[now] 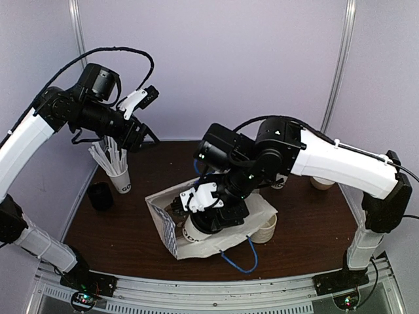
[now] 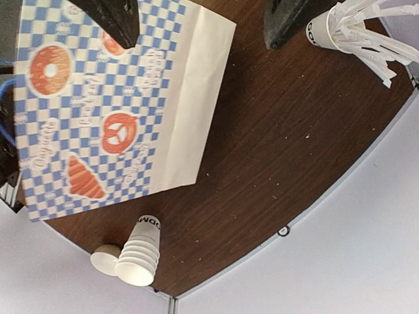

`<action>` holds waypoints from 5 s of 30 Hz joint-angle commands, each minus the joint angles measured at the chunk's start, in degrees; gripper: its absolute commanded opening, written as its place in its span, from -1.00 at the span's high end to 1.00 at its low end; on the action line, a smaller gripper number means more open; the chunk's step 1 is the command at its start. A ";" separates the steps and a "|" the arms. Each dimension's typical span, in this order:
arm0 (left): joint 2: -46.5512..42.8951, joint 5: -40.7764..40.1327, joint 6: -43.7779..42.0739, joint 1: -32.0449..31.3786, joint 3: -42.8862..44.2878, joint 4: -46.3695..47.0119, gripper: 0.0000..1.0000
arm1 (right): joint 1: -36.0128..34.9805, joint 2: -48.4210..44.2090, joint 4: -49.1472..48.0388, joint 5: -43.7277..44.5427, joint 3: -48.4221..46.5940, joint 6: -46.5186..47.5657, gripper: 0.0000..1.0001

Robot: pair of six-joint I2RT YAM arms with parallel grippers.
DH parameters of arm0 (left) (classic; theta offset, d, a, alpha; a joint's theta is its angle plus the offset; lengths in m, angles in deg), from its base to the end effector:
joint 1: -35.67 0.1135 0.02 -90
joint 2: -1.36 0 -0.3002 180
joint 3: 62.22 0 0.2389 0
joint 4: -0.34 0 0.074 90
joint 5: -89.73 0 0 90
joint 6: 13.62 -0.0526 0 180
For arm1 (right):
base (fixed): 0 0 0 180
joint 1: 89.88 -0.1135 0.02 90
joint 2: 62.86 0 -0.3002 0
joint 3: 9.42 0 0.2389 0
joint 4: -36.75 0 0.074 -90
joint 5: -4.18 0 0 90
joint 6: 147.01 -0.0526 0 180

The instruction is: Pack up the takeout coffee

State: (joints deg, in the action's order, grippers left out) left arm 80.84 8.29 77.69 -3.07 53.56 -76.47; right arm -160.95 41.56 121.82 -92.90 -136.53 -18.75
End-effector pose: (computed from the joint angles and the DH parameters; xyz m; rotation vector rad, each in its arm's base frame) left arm 0.1929 -0.1648 0.4682 0.8219 2.1761 -0.5304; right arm 0.1151 0.3556 0.3846 -2.2203 1.5239 0.3467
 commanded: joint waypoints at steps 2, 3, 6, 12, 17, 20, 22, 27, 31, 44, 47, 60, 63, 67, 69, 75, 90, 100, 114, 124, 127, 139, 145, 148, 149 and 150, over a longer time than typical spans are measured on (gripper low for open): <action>0.08 -4.24 2.08 0.07 -1.86 5.67 -0.39 | -4.21 -4.35 -4.64 7.46 5.23 2.87 -0.44; 0.26 -4.27 2.19 0.07 -1.85 5.81 -0.39 | -4.63 -4.59 -5.17 9.11 5.88 3.15 -0.44; 0.92 -4.30 2.58 0.09 -1.85 6.00 -0.39 | -5.83 -4.59 -7.68 15.06 6.96 3.92 -0.42; 1.85 -4.36 2.81 0.07 -2.21 6.39 -0.39 | -6.91 -4.00 -12.95 22.71 7.90 5.25 -0.40; 2.46 -3.11 3.46 0.12 -2.18 6.45 -0.40 | -8.79 -3.19 -16.84 27.86 10.57 6.99 -0.39; 2.23 -2.89 4.15 0.16 -2.34 6.16 -0.40 | -9.74 -3.33 -17.39 28.75 11.77 7.33 -0.38; 1.84 -2.24 5.16 0.09 -2.70 5.68 -0.40 | -9.93 -3.60 -17.16 28.44 11.93 6.66 -0.38; -3.28 -2.58 13.23 -0.60 -6.47 3.91 -0.39 | -9.83 -4.22 -18.11 29.22 12.03 5.42 -0.38; -8.92 -5.49 17.00 -3.81 -10.37 1.59 -0.42 | -9.69 -3.02 -18.62 26.64 9.83 4.93 -0.39; -9.61 -11.39 13.36 -4.06 -12.54 1.83 -0.44 | -11.63 2.53 -20.53 27.79 6.11 5.66 -0.38; -9.67 -11.20 13.13 -4.06 -14.13 4.28 -0.44 | -11.71 1.93 -20.01 27.69 6.64 5.43 -0.38; -9.04 -15.37 12.63 -3.70 -14.97 6.62 -0.47 | -13.03 8.39 -19.58 25.51 -4.37 6.42 -0.40; -9.38 -15.87 12.15 -3.62 -14.45 6.54 -0.49 | -12.60 7.22 -20.32 25.89 -1.36 6.48 -0.40; -9.01 -16.11 11.59 -3.45 -13.96 6.65 -0.50 | -11.67 5.16 -21.57 27.55 3.35 5.94 -0.40; -8.77 -15.92 11.36 -3.40 -14.11 7.10 -0.50 | -11.19 3.96 -22.38 28.37 5.32 5.99 -0.40; -7.47 -15.92 10.92 -3.27 -14.22 7.39 -0.50 | -9.99 2.33 -25.40 32.24 9.61 7.32 -0.40; -4.55 -16.11 9.76 -1.82 -13.15 8.73 -0.51 | -5.41 2.33 -31.51 27.86 13.78 6.13 -0.38; -3.52 -16.33 8.72 -0.64 -12.28 10.11 -0.51 | -6.94 1.45 -27.01 25.12 12.10 4.11 -0.38; -5.55 -15.47 9.43 -0.63 -14.34 11.44 -0.51 | -8.67 -2.13 -20.58 25.25 13.01 3.16 -0.37; -5.05 -14.27 9.74 -0.63 -14.82 11.93 -0.51 | -8.57 0.23 -25.84 28.71 14.52 4.00 -0.37; -5.09 -14.39 9.39 -0.63 -15.00 11.62 -0.51 | -8.59 1.29 -28.50 30.62 14.57 4.70 -0.38; -4.58 -14.33 8.29 -0.20 -16.12 12.52 -0.51 | -8.91 3.02 -30.75 31.38 15.76 4.57 -0.37; -4.35 -14.01 8.00 -0.02 -16.68 13.21 -0.51 | -9.03 4.83 -32.19 31.69 15.62 5.29 -0.37; -4.26 -13.92 7.73 0.28 -16.76 13.25 -0.52 | -9.29 5.37 -32.70 31.98 15.63 5.58 -0.37; -4.17 -13.85 7.64 0.37 -16.84 13.28 -0.52 | -9.29 5.53 -32.87 31.96 15.56 5.72 -0.38; -4.22 -13.79 7.66 0.41 -16.92 13.30 -0.52 | -9.39 5.73 -32.98 32.11 15.55 5.83 -0.37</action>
State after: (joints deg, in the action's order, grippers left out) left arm 76.38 -6.42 86.36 -3.38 37.29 -66.22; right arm -169.89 46.39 90.80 -62.58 -121.17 -13.44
